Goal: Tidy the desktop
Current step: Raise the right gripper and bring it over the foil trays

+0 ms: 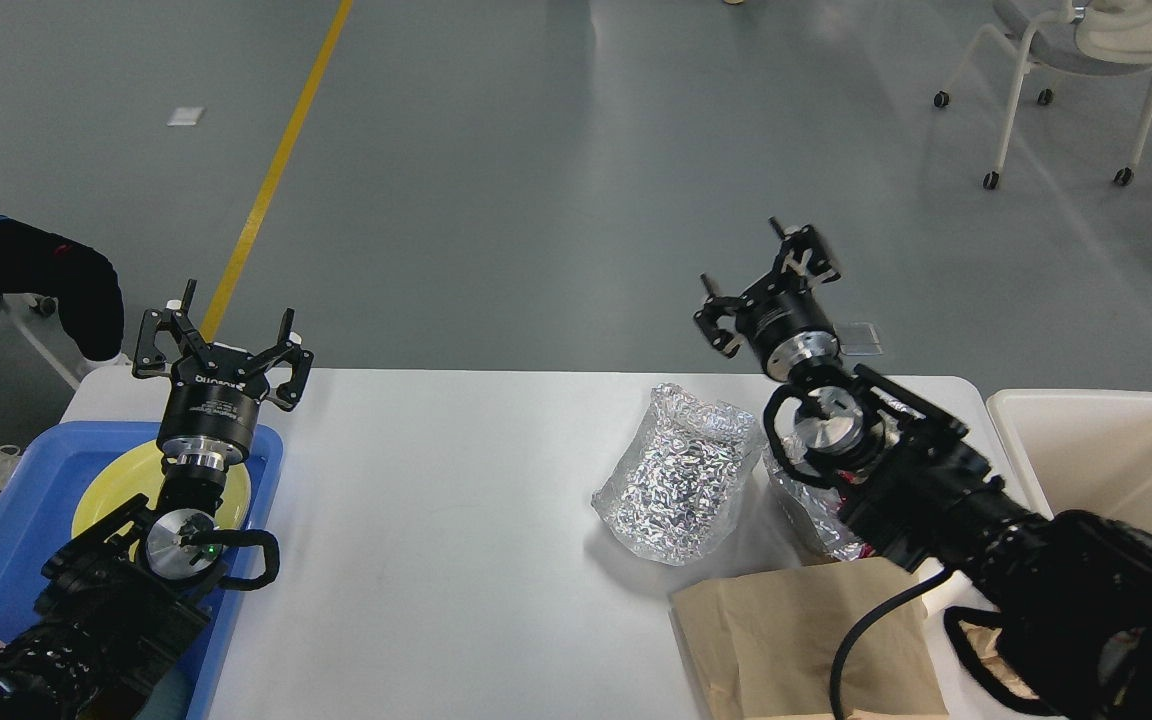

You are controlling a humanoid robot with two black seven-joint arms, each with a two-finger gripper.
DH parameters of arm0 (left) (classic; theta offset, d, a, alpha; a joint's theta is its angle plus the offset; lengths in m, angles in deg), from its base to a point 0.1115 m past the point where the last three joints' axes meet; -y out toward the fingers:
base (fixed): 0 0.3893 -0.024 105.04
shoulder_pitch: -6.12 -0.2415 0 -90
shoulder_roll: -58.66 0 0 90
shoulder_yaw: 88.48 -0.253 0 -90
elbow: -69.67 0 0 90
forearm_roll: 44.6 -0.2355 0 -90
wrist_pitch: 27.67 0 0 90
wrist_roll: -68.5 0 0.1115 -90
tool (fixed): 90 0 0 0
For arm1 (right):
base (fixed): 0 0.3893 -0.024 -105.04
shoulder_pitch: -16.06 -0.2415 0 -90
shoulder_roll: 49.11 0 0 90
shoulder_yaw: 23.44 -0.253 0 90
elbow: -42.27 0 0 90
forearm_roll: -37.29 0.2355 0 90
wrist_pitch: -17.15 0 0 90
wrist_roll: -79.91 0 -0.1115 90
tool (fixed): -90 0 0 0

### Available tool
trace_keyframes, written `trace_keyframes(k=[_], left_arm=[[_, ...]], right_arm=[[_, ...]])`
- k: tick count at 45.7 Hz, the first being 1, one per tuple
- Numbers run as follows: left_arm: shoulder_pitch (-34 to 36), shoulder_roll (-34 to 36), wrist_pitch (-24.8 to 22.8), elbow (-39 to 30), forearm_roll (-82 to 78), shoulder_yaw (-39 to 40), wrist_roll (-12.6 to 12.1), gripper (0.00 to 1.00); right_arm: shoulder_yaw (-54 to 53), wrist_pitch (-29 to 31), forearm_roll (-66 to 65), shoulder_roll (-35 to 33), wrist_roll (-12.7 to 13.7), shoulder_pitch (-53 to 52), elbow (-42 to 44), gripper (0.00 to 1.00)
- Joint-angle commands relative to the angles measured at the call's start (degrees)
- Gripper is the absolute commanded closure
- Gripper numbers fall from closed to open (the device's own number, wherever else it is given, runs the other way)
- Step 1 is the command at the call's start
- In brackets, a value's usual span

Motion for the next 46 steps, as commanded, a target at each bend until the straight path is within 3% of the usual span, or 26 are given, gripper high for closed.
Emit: trace_keyframes(k=[1,16,21,25,29,34,37,40,46], left_arm=[[0.01,-0.05,0.04,0.02,0.00,0.00,0.00,0.03],[0.09,-0.05,-0.05,0.02,0.00,0.00,0.00,0.03],[0.09,-0.05,-0.05,0.02,0.00,0.00,0.00,0.03],[0.01,0.03,0.04,0.02,0.00,0.00,0.00,0.03],[0.01,0.03,0.04,0.02,0.00,0.00,0.00,0.03],[0.01,0.03,0.04,0.02,0.00,0.00,0.00,0.03],[0.01,0.03,0.04,0.02,0.00,0.00,0.00,0.03],[0.01,0.03,-0.05,0.02,0.00,0.00,0.00,0.03],[0.01,0.03,-0.05,0.02,0.00,0.00,0.00,0.03]], right_arm=[[10.30,-0.06,-0.27,-7.22,0.16,-6.59,2.13,0.00],[46.68,1.00,-0.45,-14.08,0.16,-20.02,-0.75,0.00],[63.28,1.08,-0.45,-17.42,0.25,-27.76,-11.29,0.00],[82.42,1.70,-0.89,-17.43,0.25,-34.61,-21.57,0.00],[99.59,6.08,-1.59,-15.59,0.16,-42.35,-32.65,0.00],[103.65,15.12,-2.82,-12.34,0.25,-48.06,-40.38,0.00],[108.82,17.25,-2.82,-7.53,0.25,-52.88,-43.38,0.00],[111.04,19.44,-2.91,-3.20,0.43,-55.54,-43.83,0.00],[111.65,23.49,-5.72,-3.01,0.60,-56.25,-41.12,0.00]])
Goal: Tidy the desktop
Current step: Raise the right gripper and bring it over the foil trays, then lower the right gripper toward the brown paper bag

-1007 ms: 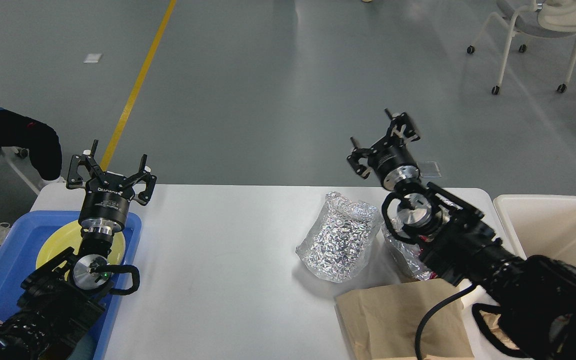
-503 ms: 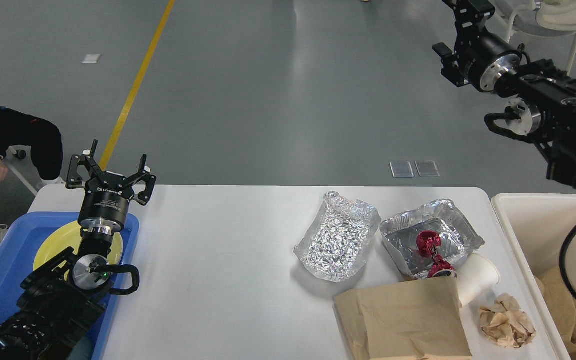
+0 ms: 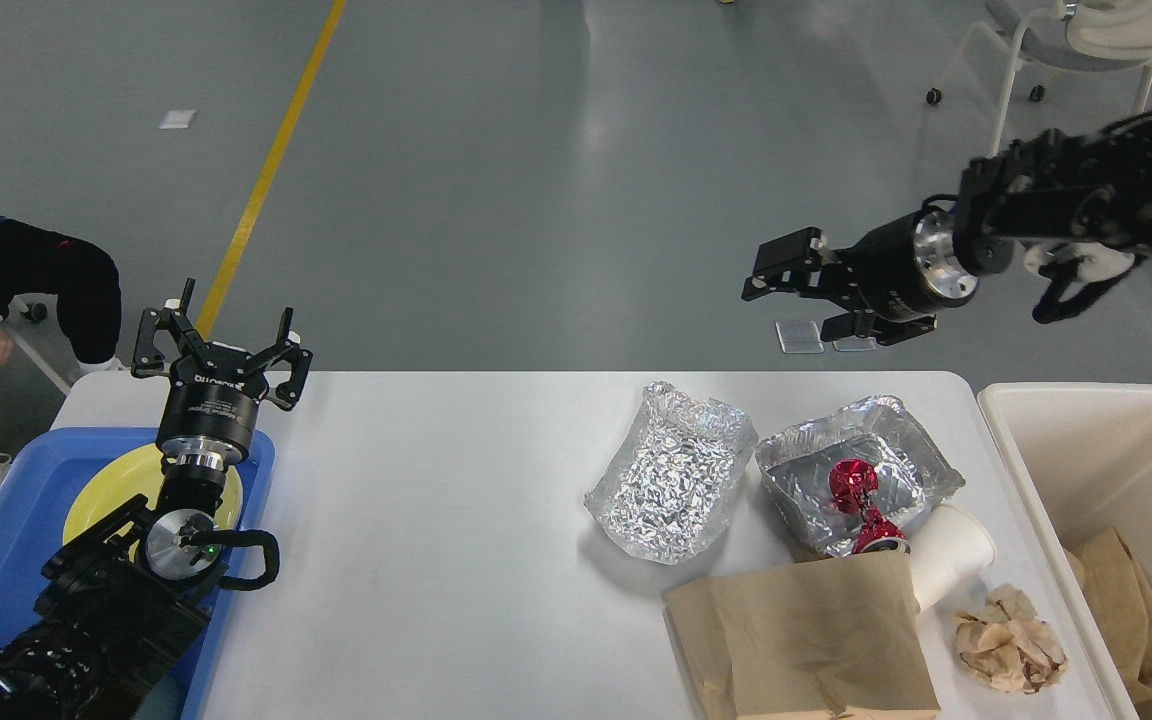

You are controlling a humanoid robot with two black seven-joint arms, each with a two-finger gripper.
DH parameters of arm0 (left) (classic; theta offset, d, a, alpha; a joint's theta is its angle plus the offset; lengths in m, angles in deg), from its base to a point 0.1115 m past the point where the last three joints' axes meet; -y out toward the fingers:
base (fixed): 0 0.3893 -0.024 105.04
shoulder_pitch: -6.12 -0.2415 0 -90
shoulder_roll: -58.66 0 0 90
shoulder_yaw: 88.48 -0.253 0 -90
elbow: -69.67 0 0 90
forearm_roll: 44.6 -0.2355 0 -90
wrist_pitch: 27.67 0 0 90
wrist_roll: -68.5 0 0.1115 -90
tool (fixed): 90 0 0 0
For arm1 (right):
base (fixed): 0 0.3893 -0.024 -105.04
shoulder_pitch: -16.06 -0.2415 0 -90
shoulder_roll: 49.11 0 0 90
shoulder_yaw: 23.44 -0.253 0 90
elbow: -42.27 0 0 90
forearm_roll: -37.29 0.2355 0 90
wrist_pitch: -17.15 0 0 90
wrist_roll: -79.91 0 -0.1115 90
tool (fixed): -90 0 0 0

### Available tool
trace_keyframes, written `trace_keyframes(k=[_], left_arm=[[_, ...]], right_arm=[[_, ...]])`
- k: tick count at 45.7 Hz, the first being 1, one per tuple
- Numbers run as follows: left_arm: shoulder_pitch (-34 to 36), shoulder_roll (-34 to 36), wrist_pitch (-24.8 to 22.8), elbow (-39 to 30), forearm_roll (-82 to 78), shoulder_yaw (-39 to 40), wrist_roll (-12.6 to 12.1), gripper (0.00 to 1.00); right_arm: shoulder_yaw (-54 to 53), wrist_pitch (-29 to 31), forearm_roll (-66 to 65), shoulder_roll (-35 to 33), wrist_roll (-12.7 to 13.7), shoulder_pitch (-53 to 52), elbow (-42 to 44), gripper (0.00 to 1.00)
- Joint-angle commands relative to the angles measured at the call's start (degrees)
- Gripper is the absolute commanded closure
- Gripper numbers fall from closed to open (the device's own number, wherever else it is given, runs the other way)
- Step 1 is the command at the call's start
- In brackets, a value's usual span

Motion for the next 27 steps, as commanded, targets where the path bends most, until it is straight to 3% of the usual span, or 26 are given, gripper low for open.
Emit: trace_keyframes(k=[1,9,15,21,27], left_arm=[[-0.02,-0.01,0.04,0.00,-0.01,0.00,0.00,0.03],[-0.02,-0.01,0.04,0.00,-0.01,0.00,0.00,0.03],[-0.02,-0.01,0.04,0.00,-0.01,0.00,0.00,0.03],[-0.02,-0.01,0.04,0.00,-0.10,0.00,0.00,0.03],[-0.02,-0.01,0.04,0.00,-0.01,0.00,0.00,0.03]], right_arm=[[1.42,3.39,-2.93,1.04,0.17,-0.96,2.92,0.00],[4.05,9.62,-5.84,1.04,-0.01,-1.83,2.76,0.00],[6.68,11.65,-5.84,1.39,0.08,-7.89,-6.63,0.00],[8.62,9.82,-5.31,7.26,0.17,-16.33,-22.01,0.00],[8.71,0.42,-1.02,13.51,0.17,-21.70,-33.44,0.00]])
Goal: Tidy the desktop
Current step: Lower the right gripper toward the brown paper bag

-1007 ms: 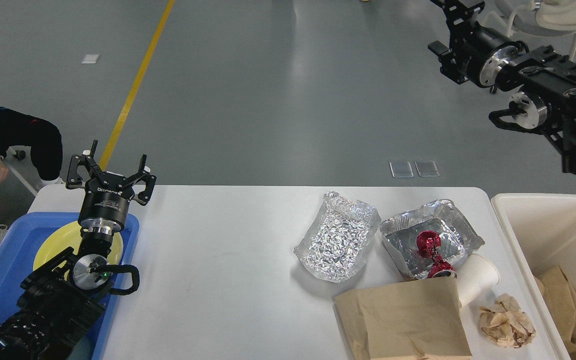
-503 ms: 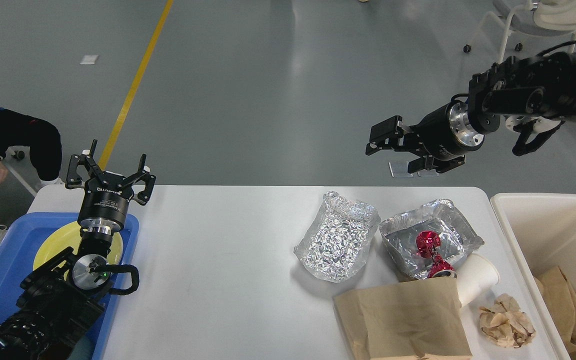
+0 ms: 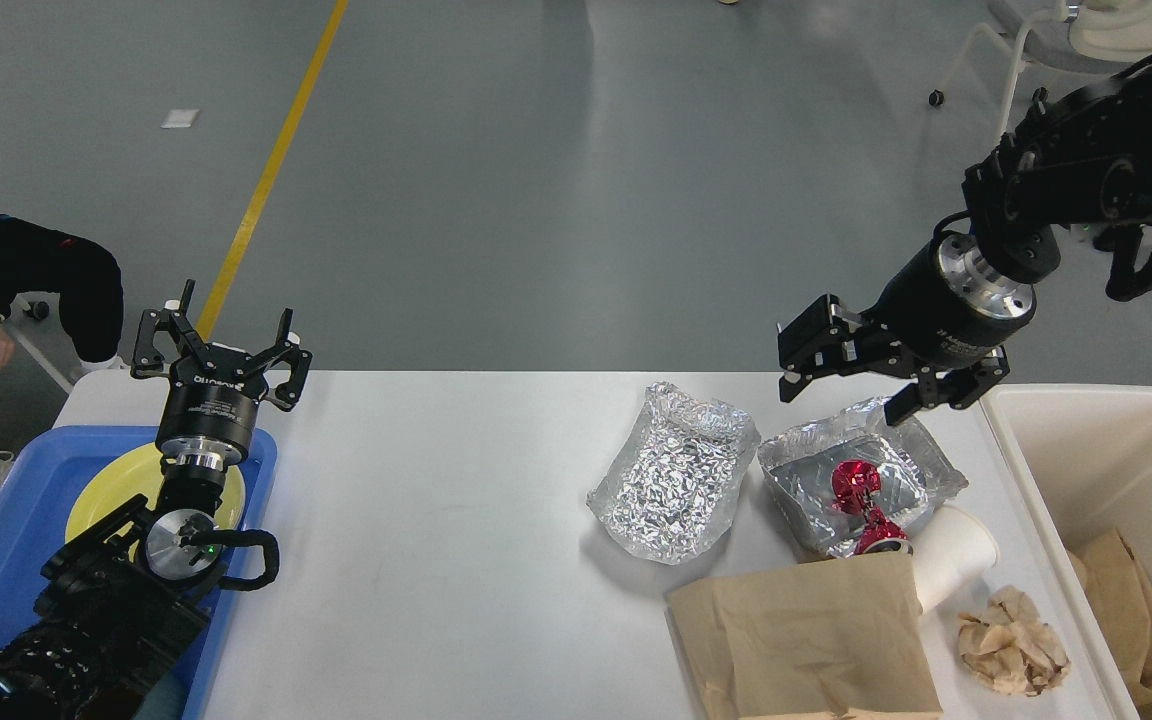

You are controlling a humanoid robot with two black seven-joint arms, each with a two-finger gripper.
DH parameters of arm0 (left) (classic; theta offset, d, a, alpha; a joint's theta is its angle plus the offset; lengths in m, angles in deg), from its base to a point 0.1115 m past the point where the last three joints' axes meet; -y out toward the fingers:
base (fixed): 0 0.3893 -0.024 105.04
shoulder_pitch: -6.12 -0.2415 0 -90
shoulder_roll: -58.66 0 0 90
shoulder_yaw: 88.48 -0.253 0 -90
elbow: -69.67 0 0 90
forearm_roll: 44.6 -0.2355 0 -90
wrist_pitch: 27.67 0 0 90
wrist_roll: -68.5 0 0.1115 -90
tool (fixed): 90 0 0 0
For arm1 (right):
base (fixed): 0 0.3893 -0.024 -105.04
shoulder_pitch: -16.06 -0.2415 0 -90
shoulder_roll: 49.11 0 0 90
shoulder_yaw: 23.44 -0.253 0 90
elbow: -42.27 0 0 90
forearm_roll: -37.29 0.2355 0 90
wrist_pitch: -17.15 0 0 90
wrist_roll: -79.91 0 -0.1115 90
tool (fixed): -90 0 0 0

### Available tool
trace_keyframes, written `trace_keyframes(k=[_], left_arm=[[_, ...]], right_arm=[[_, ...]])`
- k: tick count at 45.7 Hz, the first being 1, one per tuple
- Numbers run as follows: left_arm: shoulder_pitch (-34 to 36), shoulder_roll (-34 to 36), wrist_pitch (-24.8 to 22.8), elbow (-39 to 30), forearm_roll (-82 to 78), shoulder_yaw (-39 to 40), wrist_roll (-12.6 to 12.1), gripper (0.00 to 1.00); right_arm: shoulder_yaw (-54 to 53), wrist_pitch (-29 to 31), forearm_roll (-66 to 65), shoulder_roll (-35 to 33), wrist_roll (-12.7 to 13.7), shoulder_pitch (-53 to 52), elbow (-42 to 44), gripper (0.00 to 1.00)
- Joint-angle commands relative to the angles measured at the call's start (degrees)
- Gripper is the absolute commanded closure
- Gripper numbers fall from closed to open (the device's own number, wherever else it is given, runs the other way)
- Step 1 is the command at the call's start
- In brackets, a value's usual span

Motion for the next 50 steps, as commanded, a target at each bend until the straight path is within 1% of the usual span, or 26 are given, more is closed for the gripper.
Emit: trace_keyframes(k=[1,3,8,25,28,31,35,38,42,47,50], left_arm=[[0.01,0.02,0.04,0.00,0.02,0.00,0.00,0.03],[0.01,0.02,-0.05,0.00,0.02,0.00,0.00,0.03],[0.01,0.02,0.04,0.08,0.02,0.00,0.00,0.03],[0.01,-0.07,-0.05,0.00,0.02,0.00,0.00,0.03],[0.01,-0.07,0.04,0.00,0.02,0.09,0.00,0.03],[0.01,-0.07,-0.05,0.00,0.02,0.09,0.00,0.03],[0.01,0.02,-0.05,0.00,0.02,0.00,0.00,0.03],[0.01,0.02,0.04,0.00,0.02,0.09,0.00,0.03],[0.01,-0.07,-0.05,0.00,0.02,0.00,0.00,0.03],[0.01,0.01,-0.05,0.00,0.02,0.00,0.00,0.03],[0.01,0.02,0.04,0.08,0.02,0.00,0.00,0.03]], right_arm=[[0.28,-8.46,4.97,5.49,0.05,-4.54,-9.93,0.00],[0.19,-10.05,7.52,6.11,0.05,-4.81,-10.99,0.00],[-0.16,-9.79,11.48,6.20,0.05,-4.81,-11.61,0.00],[0.19,-12.16,15.35,5.14,-0.04,-3.67,-11.61,0.00],[0.19,-14.61,15.88,5.67,-0.04,-1.74,-11.61,0.00],[0.19,-18.57,15.97,6.19,0.05,1.24,-11.26,0.00],[0.54,-23.31,15.97,7.69,0.13,8.18,-9.85,0.00],[1.51,-25.78,16.15,9.09,0.22,13.11,-9.23,0.00],[1.78,-26.84,19.21,11.03,0.92,16.89,-9.23,0.00],[1.78,-26.75,26.86,11.03,3.38,19.18,-9.32,0.00],[1.78,-26.49,30.20,10.68,3.39,19.80,-9.76,0.00]])
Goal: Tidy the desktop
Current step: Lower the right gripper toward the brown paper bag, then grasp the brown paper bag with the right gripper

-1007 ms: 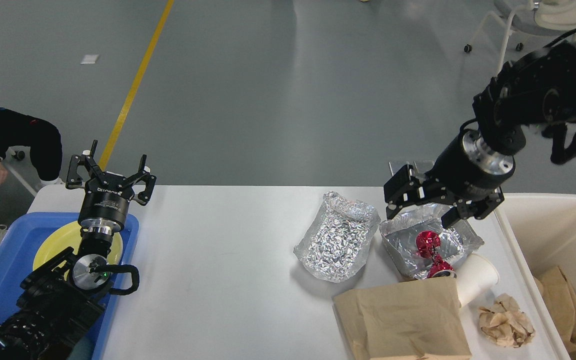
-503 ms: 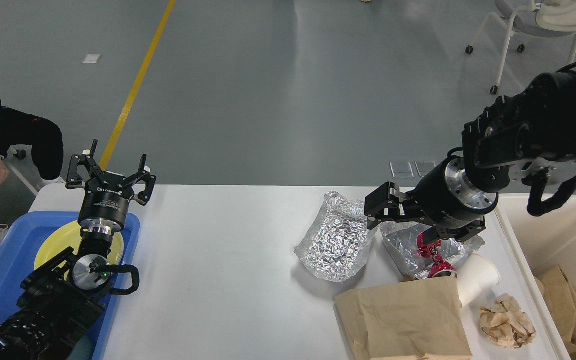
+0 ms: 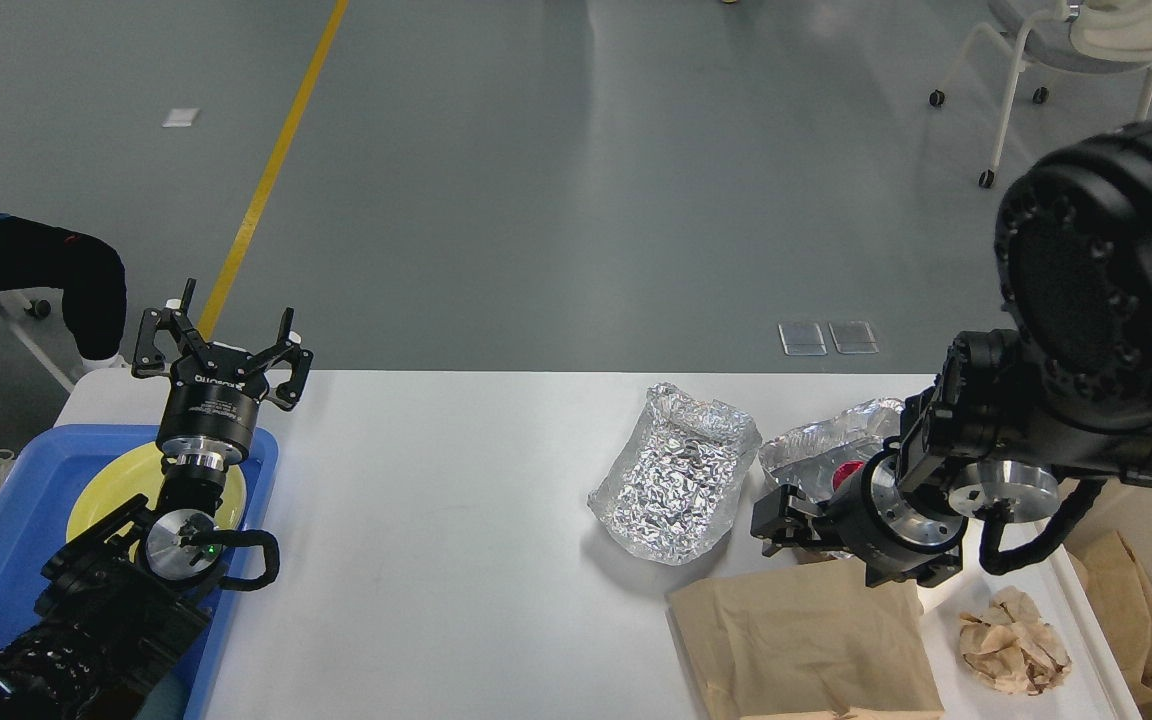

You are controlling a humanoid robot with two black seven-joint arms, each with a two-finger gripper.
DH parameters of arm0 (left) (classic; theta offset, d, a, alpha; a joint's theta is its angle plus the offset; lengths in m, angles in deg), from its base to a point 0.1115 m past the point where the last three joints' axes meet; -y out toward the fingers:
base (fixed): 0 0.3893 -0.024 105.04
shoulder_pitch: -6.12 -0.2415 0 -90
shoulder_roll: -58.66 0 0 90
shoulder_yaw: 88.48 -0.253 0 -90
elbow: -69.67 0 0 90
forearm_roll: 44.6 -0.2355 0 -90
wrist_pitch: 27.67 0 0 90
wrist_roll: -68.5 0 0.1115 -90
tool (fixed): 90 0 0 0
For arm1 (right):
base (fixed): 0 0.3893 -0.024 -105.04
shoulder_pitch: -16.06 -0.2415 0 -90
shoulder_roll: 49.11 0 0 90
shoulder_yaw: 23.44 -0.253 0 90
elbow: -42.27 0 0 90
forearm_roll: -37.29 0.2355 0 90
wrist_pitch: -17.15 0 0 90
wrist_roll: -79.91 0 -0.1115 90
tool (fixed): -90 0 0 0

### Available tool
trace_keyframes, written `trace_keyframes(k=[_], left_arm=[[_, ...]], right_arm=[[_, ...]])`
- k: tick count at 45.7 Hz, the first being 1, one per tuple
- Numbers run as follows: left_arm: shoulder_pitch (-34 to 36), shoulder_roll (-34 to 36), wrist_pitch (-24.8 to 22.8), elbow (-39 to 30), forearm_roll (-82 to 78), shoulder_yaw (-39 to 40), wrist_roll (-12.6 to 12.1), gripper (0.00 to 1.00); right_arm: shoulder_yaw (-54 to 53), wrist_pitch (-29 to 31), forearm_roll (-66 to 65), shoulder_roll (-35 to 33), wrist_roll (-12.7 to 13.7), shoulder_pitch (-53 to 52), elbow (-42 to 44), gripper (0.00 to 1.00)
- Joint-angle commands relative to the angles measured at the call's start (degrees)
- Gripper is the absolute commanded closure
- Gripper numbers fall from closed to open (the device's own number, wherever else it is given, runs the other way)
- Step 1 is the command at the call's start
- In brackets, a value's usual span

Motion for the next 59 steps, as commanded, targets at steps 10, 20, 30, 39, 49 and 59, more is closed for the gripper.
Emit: trace_keyframes(k=[10,20,30,39,49,59], left_arm=[[0.00,0.04,0.09,0.08,-0.01,-0.02,0.00,0.03],[0.09,0.04,0.09,0.00,-0.01,-0.02,0.00,0.03],[0.00,0.04,0.09,0.08,-0.01,-0.02,0.00,0.03],[0.00,0.04,0.09,0.00,-0.09,-0.02,0.00,0.03],[0.00,0.04,0.09,0.00,-0.01,-0.02,0.00,0.03],[0.00,0.13,0.09,0.00,-0.01,0.07,0.00,0.03]], right_arm=[[-0.60,10.05,11.03,-5.61,0.86,-2.36,-2.43,0.00],[0.46,18.94,20.79,-7.80,1.73,-3.77,-2.43,0.00],[0.28,12.53,23.78,-8.60,2.18,6.77,-2.43,0.00],[-0.33,10.33,29.49,-8.86,2.00,12.92,-2.43,0.00],[-0.69,10.42,31.61,-9.47,1.82,13.90,-2.43,0.00],[-0.60,10.07,31.61,-9.30,1.83,16.88,-2.43,0.00]])
